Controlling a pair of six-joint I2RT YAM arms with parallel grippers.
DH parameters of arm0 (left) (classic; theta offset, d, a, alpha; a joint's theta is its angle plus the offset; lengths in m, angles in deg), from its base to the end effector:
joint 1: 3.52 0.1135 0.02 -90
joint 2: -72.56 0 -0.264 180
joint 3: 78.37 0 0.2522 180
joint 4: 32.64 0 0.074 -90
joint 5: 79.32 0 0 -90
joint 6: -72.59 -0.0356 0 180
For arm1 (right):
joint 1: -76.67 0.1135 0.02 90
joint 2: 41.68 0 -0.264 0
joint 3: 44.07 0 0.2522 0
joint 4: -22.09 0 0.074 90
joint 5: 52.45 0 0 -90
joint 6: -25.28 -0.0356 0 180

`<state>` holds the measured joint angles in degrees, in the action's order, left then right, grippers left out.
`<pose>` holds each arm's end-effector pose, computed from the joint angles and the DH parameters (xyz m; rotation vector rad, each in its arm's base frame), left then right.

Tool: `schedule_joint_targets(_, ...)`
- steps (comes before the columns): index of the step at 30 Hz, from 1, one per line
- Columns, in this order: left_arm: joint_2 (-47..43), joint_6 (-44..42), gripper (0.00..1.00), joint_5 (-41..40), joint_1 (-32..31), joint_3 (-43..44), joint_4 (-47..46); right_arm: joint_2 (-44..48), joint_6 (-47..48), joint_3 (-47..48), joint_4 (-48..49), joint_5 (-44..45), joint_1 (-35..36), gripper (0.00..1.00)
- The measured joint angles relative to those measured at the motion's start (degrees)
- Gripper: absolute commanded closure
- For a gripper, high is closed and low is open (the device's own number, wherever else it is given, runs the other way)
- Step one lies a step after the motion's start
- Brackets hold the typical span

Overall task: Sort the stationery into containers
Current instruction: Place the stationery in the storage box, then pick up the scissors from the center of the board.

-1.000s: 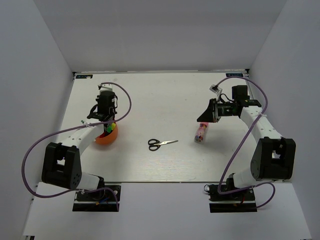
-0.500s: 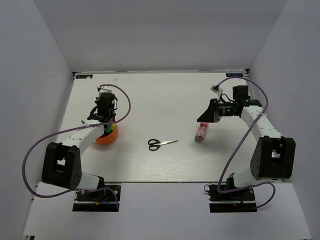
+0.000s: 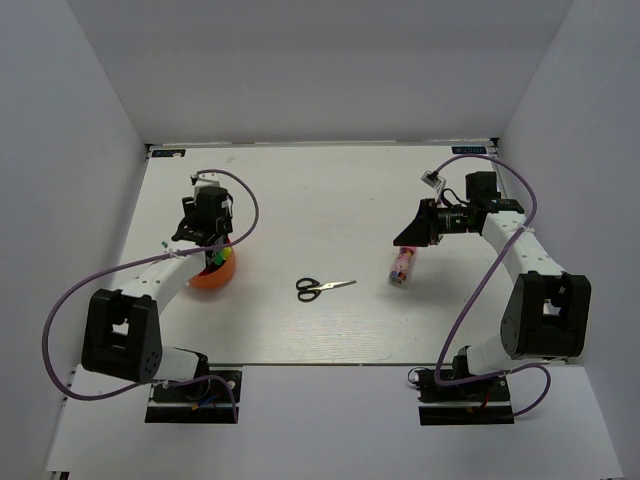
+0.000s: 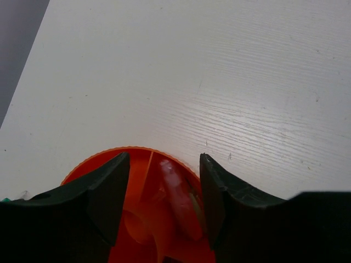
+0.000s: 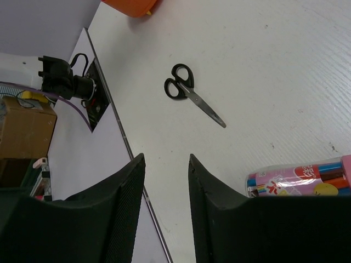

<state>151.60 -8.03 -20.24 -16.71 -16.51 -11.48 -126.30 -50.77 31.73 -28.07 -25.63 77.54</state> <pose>0.2892 -0.0490 0.2333 -0.2149 2.1449 0.3771 0.2904 0.0362 0.2605 -0.6550 2.1299 1.2726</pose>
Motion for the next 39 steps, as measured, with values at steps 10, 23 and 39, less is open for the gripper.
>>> schedule_joint_targets(10,-3.4,0.7,0.91,0.7,-0.3,0.1,2.5,0.0,0.0,0.0,-0.4,0.2,0.0,0.63)
schedule_joint_targets(23,-2.2,1.6,0.33,27.0,-16.5,18.6,22.0,-3.3,-2.6,3.7,-2.9,18.1,0.0,0.37)
schedule_joint_targets(39,17.2,12.8,0.59,39.1,-20.8,18.7,35.7,-3.3,-3.1,3.7,-2.8,21.8,-2.4,0.37)
